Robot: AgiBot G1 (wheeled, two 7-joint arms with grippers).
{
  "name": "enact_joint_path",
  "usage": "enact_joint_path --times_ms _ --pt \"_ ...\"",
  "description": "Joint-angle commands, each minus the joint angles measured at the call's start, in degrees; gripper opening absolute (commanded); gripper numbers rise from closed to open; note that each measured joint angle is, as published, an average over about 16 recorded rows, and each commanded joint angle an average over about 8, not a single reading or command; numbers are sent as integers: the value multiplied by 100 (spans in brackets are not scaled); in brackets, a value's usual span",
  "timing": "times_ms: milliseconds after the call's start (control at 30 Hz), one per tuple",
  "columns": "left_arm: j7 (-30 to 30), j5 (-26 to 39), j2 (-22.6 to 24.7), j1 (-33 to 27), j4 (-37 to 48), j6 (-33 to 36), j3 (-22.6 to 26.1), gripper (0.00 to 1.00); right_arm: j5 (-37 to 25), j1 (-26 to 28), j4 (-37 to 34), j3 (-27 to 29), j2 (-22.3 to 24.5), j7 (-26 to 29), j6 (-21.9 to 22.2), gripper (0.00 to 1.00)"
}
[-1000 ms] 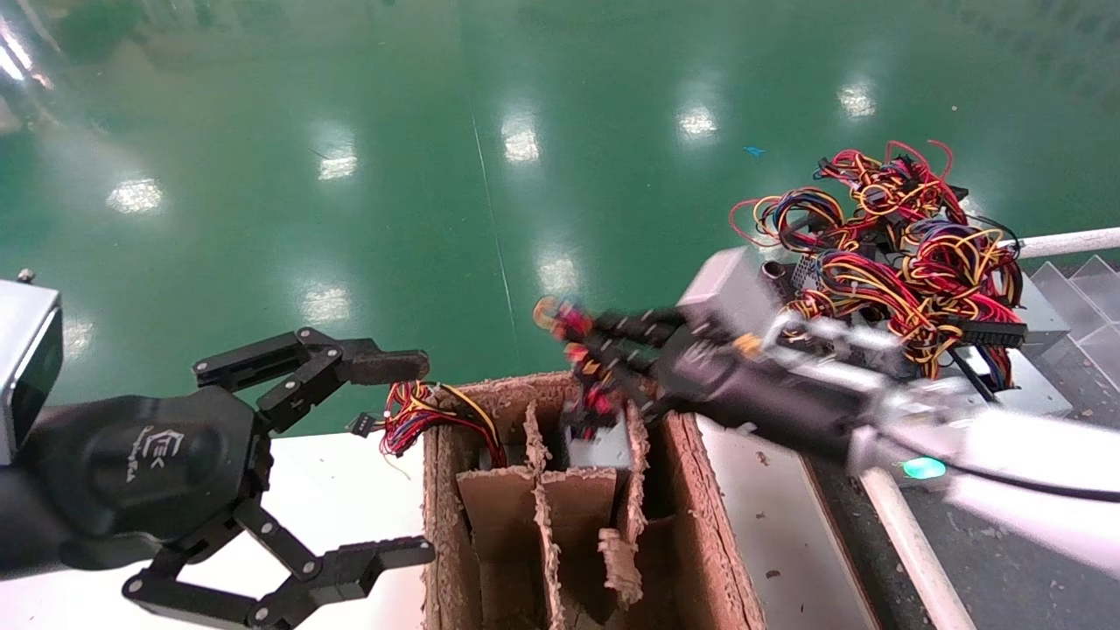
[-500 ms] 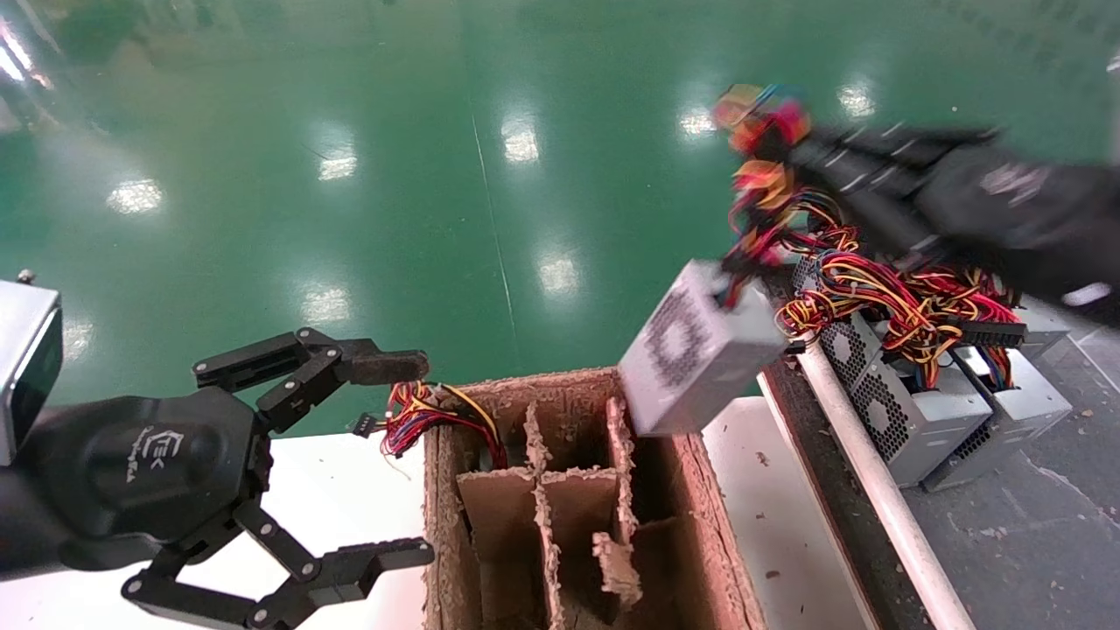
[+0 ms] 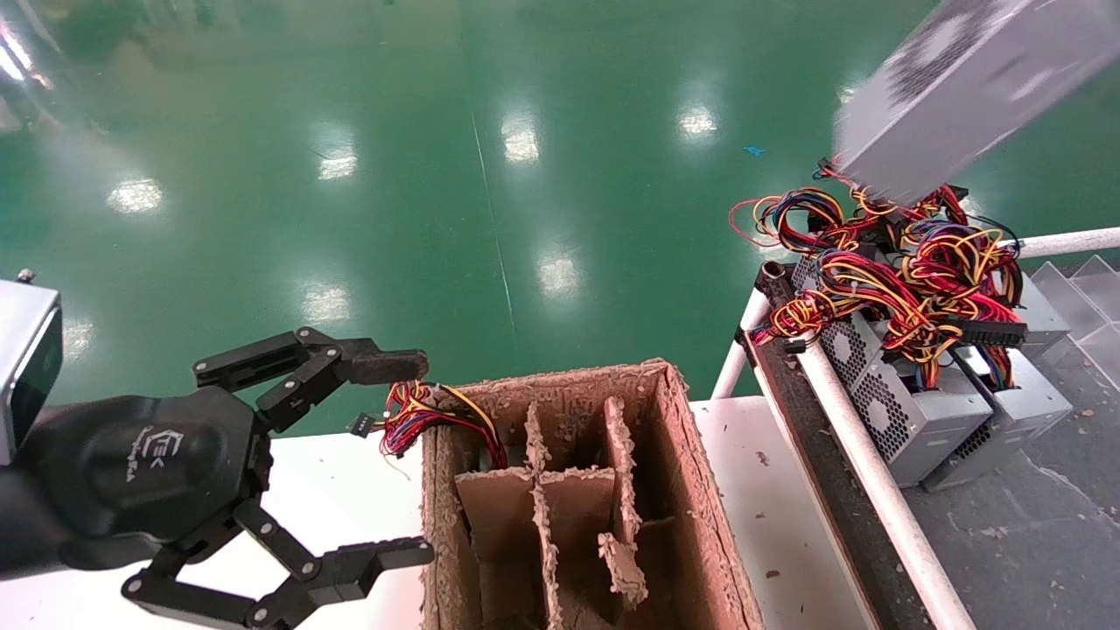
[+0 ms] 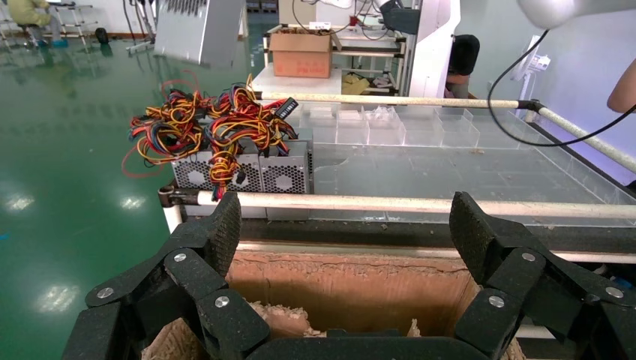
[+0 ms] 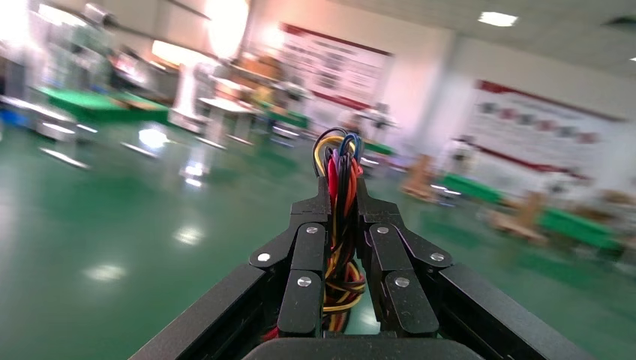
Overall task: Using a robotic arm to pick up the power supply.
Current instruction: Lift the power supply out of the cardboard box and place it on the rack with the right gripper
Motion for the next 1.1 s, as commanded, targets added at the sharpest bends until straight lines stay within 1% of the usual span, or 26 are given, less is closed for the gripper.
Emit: enact_joint_path --times_ms 33,167,333,467,600,767,900,1000,1100 --pt "0 0 0 0 0 0 0 100 -197 154 -54 -13 138 11 149 0" --pt "0 0 0 0 0 0 0 100 -583 256 -118 -105 550 132 205 0" --pt "0 0 0 0 0 0 1 100 -818 88 -345 -112 1124 222 108 0" --pt "0 -1 0 0 0 0 1 100 -829 -200 -730 -95 1512 167 -109 0" --pt "1 -1 0 0 0 0 1 100 -728 -537 -1200 -113 1788 0 -480 0" --pt "1 -1 -1 0 0 -1 2 100 -509 -944 -1802 -170 1964 -346 -1032 0" --pt "1 -1 -1 0 0 -1 2 100 -297 -1256 -2261 -212 1964 -669 -1397 0" --pt "1 -1 -1 -1 0 -1 2 100 -131 -1480 -2536 -227 1891 -888 -1575 0" --pt "1 -2 -1 -1 0 -1 2 100 20 -1694 -2699 -225 1784 -1072 -1663 0"
